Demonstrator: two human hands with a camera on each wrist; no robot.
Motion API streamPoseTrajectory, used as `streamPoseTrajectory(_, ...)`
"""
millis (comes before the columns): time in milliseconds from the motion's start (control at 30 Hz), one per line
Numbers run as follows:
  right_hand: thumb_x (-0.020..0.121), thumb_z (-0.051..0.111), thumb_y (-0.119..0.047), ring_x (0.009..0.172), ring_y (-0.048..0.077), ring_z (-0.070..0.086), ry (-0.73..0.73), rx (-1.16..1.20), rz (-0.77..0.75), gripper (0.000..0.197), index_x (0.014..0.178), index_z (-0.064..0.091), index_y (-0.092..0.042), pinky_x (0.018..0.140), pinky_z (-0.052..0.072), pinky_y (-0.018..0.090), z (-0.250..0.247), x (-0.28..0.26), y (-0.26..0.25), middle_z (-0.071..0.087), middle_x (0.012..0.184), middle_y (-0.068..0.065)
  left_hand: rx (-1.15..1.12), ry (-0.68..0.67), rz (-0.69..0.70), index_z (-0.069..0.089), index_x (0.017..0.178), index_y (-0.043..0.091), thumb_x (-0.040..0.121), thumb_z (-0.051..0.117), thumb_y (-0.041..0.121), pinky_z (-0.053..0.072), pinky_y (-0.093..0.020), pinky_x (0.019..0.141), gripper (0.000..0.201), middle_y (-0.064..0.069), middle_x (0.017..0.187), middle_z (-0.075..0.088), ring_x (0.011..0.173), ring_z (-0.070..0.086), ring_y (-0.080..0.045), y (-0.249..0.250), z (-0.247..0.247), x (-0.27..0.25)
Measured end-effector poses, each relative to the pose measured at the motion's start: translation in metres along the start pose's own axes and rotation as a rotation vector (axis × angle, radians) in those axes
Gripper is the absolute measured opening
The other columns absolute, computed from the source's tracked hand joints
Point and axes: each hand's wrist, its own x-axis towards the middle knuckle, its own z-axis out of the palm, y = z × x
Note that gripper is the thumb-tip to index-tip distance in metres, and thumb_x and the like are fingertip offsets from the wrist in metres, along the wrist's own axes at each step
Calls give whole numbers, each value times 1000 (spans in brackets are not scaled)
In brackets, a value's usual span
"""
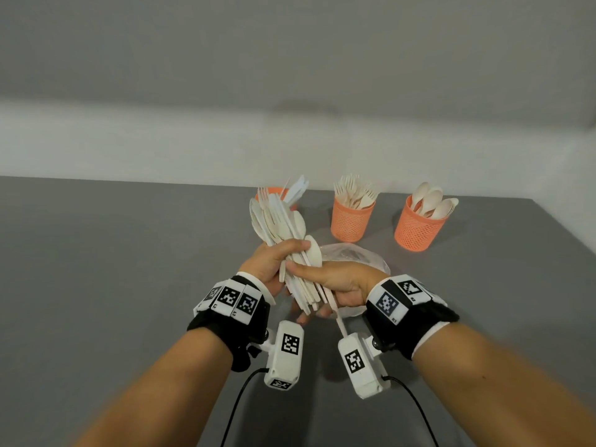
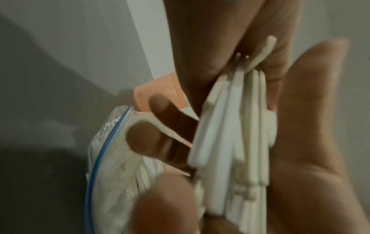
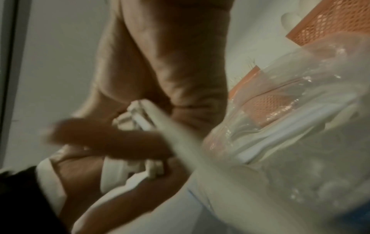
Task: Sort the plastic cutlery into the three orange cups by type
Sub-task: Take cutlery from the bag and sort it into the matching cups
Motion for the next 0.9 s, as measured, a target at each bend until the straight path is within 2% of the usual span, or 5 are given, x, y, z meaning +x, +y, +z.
streamPoseTrajectory(167, 90, 48, -50, 40, 3, 48, 336, -198, -136, 38, 92, 60, -15, 34, 29, 14, -15, 0, 6, 57, 73, 0, -139, 153, 58, 51, 122, 3, 70, 67, 7, 58, -40, 76, 54, -16, 96, 63, 90, 64, -29, 4, -18, 5)
streamPoseTrajectory(367, 100, 34, -30, 48, 7, 36, 486, -135, -313, 29, 96, 61, -22, 48, 30, 18, -27, -2, 1, 51, 67, -1, -241, 189, 21, 54, 94, 7, 88, 53, 6, 57, -26, 55, 6, -5, 61, 65, 55, 66, -14, 8, -30, 4)
streamPoseTrajectory(700, 93, 50, -6, 59, 6, 49, 695, -281, -543, 15, 84, 55, -17, 54, 42, 14, -16, 7, -11, 51, 73, -5, -297, 28, 31, 61, 108, 4, 75, 63, 13, 47, -42, 98, 34, -12, 102, 66, 101, 63, -25, 15, -16, -5)
streamPoseTrajectory(800, 89, 55, -2, 62, 1, 48, 742, -480, -560, 7, 90, 61, -5, 57, 39, 5, -7, 12, -11, 54, 74, -7, -286, -11, 11, 57, 110, 5, 79, 57, 13, 53, -36, 89, 32, -11, 97, 67, 92, 66, -23, 10, -8, -6)
streamPoseTrajectory(900, 87, 57, -2, 69, 14, 53, 765, -573, -586, 6, 84, 62, -2, 65, 43, 20, -2, 8, -11, 56, 72, -5, -273, 10, 21, 61, 97, 3, 87, 54, 12, 59, -29, 71, 15, -11, 92, 65, 78, 70, -17, 5, -6, -7)
